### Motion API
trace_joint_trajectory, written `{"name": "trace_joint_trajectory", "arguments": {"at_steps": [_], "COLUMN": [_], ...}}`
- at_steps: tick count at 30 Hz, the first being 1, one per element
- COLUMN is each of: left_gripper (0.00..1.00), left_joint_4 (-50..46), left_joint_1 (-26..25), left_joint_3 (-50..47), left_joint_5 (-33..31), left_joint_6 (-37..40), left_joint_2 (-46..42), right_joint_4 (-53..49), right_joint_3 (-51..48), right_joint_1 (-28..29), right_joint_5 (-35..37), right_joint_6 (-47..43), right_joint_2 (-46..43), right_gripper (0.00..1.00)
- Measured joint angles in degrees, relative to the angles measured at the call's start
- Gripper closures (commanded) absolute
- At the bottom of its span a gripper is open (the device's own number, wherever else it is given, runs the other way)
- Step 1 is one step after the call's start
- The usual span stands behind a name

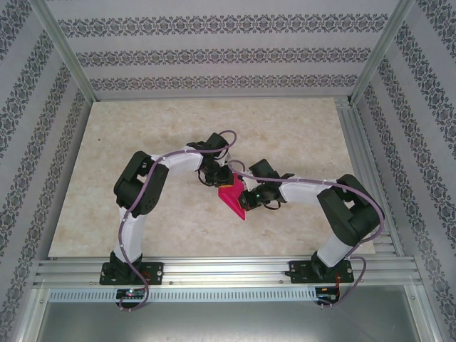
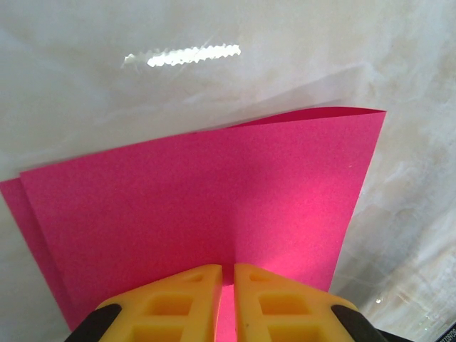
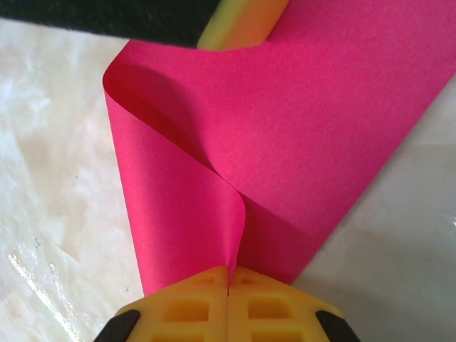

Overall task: Fold a paper plane with a square sheet of paper (fold left side to right side)
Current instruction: Third fold the triangle at the center of the table.

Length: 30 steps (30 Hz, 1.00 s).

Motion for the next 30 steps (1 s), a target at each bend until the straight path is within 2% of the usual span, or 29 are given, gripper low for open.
{"name": "trace_joint_trajectory", "arguments": {"at_steps": [4, 12, 14, 17, 22, 30], "left_gripper": [0.79, 0.62, 0.61, 0.63, 0.75, 0.76], "left_joint_4": [0.0, -2.5, -3.3, -3.6, -1.8, 8.3], "left_joint_1": [0.0, 0.3, 0.5, 1.4, 2.4, 1.6], "left_joint_3": [0.0, -0.1, -0.1, -0.6, -5.1, -18.3], "left_joint_5": [0.1, -1.1, -1.3, -2.0, -1.4, 4.3], "left_joint_6": [0.1, 2.3, 2.6, 2.8, 1.6, -5.4], "left_joint_2": [0.0, -3.1, -5.0, -9.4, -16.5, -17.5], "right_joint_4": [-0.8, -0.9, -0.7, 0.0, 0.5, 0.7], "right_joint_3": [0.7, 2.1, 2.3, 2.4, 2.4, 2.4], "right_joint_1": [0.0, 0.0, 0.0, 0.0, 0.0, 0.0], "right_joint_5": [-0.2, -1.1, -1.6, -1.9, -2.2, -2.3], "right_joint_6": [0.0, 0.0, 0.0, 0.0, 0.0, 0.0], "right_joint_2": [0.5, 2.0, 2.4, 2.7, 2.8, 2.9], "right_gripper": [1.0, 1.0, 1.0, 1.0, 1.0, 1.0]}}
